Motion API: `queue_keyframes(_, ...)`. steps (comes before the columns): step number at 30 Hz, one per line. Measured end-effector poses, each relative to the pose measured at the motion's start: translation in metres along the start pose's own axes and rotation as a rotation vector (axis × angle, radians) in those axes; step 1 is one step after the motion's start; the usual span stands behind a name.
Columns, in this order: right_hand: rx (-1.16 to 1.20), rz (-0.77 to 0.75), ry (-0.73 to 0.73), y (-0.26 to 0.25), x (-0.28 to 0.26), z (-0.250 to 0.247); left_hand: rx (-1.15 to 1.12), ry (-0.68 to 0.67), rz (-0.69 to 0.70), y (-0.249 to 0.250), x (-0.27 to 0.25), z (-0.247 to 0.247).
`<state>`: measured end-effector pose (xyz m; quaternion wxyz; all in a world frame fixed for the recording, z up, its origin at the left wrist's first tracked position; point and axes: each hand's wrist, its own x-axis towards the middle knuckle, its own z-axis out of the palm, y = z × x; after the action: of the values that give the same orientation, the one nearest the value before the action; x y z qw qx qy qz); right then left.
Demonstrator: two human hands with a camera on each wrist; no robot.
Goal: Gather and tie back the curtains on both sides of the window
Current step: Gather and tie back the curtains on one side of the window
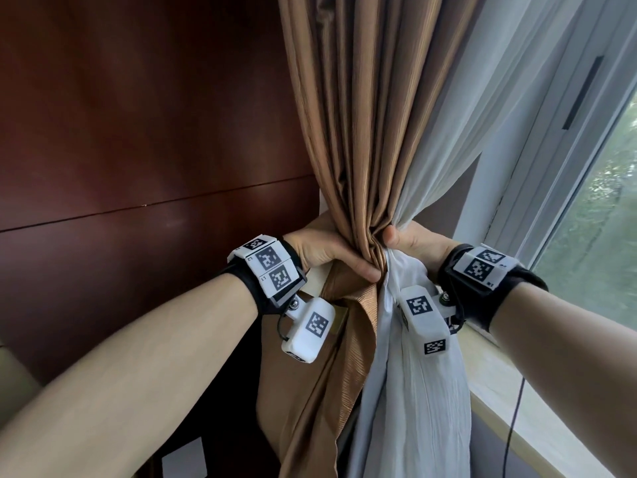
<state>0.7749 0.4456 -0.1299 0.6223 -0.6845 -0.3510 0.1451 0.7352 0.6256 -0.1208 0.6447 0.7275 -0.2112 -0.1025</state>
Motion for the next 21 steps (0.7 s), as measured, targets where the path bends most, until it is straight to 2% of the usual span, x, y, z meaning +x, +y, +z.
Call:
queue_keyframes(11,-0.156,-0.096,0.057,-0.002,-0.003,0.000,0.055,0.104,0.065,0.000,0.001,0.012)
queue_keyframes(18,-0.190,-0.045,0.024,-0.012,-0.005,-0.003,0.042,0.261,0.078,0.000,-0.001,0.010)
queue_keyframes(21,-0.199,-0.058,0.019,-0.016,-0.007,0.000,0.015,0.288,0.064,0.002,-0.003,0.011)
